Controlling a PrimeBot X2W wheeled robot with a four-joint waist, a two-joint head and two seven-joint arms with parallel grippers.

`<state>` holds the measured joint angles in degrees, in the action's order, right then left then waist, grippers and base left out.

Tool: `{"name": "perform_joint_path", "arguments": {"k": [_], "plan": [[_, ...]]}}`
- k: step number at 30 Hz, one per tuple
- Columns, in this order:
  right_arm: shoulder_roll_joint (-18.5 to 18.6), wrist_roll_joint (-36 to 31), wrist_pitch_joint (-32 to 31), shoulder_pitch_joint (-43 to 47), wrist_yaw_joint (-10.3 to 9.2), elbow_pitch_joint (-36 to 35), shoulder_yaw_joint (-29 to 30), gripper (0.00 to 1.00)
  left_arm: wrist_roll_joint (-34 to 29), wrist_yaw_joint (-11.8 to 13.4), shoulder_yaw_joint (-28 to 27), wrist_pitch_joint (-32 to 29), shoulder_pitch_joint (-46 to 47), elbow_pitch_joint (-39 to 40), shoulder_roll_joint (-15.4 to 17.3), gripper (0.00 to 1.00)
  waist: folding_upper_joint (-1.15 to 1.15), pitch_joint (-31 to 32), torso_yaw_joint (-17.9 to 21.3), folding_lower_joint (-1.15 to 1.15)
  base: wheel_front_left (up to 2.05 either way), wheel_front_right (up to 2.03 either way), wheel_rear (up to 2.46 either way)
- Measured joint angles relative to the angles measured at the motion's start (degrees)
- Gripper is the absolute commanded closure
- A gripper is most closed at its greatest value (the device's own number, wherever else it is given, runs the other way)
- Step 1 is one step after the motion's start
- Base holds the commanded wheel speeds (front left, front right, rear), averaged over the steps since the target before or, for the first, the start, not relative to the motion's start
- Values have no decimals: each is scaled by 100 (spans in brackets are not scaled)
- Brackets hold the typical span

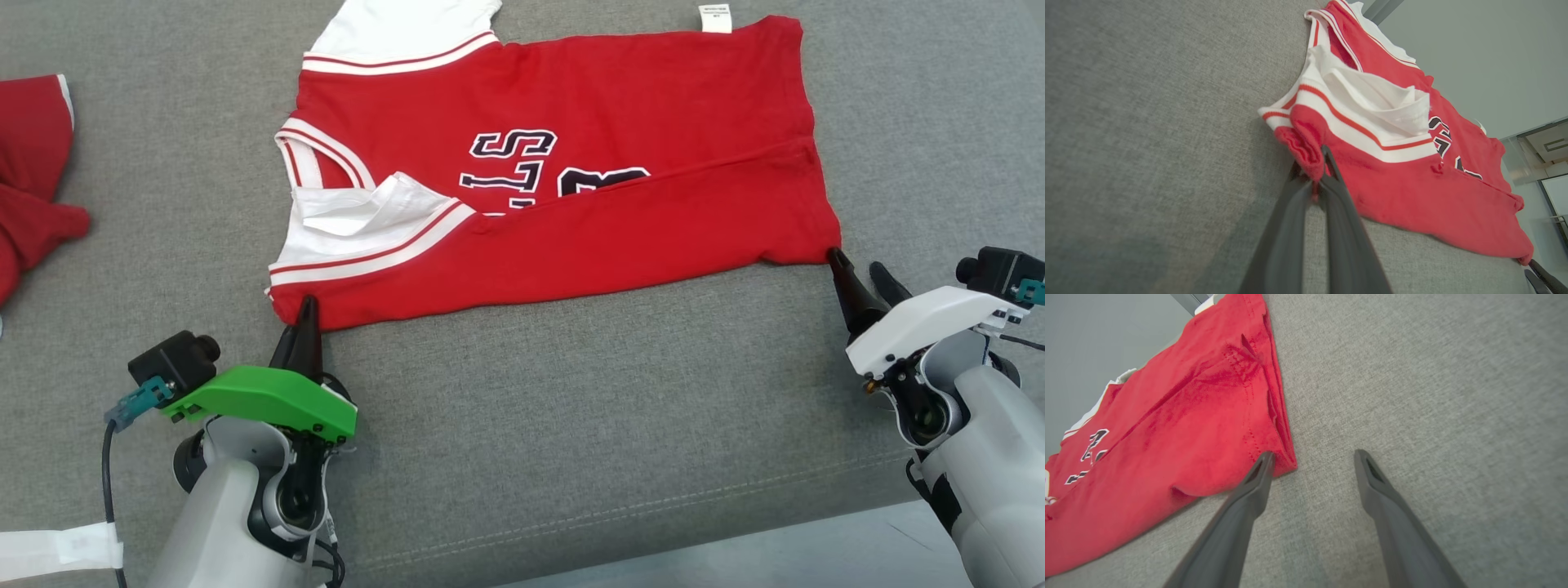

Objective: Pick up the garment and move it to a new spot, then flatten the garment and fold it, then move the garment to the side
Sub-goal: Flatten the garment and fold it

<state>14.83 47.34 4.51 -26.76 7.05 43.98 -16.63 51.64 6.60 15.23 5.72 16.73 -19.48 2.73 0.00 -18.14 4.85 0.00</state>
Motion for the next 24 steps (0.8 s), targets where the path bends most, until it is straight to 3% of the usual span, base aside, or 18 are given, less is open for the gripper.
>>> {"name": "perform_joint_path", "arguments": {"k": [15,16,17,18,19,21,22,24], "plan": [[-296,628,-211,-211,3,179,109,0,-58,0,232,165,0,45,-15,100,0,6,-183,0,0,0,0],[-297,632,-212,-215,5,186,110,5,-59,0,241,165,0,45,-15,100,0,7,-191,0,0,0,0],[-300,653,-213,-218,8,187,110,23,-59,0,248,165,0,45,-16,100,0,8,-199,0,0,0,0],[-302,681,-214,-220,8,187,109,54,-65,0,254,174,0,46,-18,100,0,9,-206,0,0,0,0],[-302,699,-233,-223,7,183,104,56,-96,0,257,204,0,46,-18,100,0,11,-212,0,0,0,0],[-298,711,-247,-224,7,166,69,90,-144,0,259,248,0,48,-20,100,0,13,-221,0,0,0,0],[-310,711,-246,-225,7,149,40,100,-165,0,259,280,0,53,-21,100,0,14,-224,0,0,0,0],[-337,712,-231,-225,7,88,3,100,-191,0,253,311,0,58,-21,100,0,15,-225,0,0,0,0]]}}
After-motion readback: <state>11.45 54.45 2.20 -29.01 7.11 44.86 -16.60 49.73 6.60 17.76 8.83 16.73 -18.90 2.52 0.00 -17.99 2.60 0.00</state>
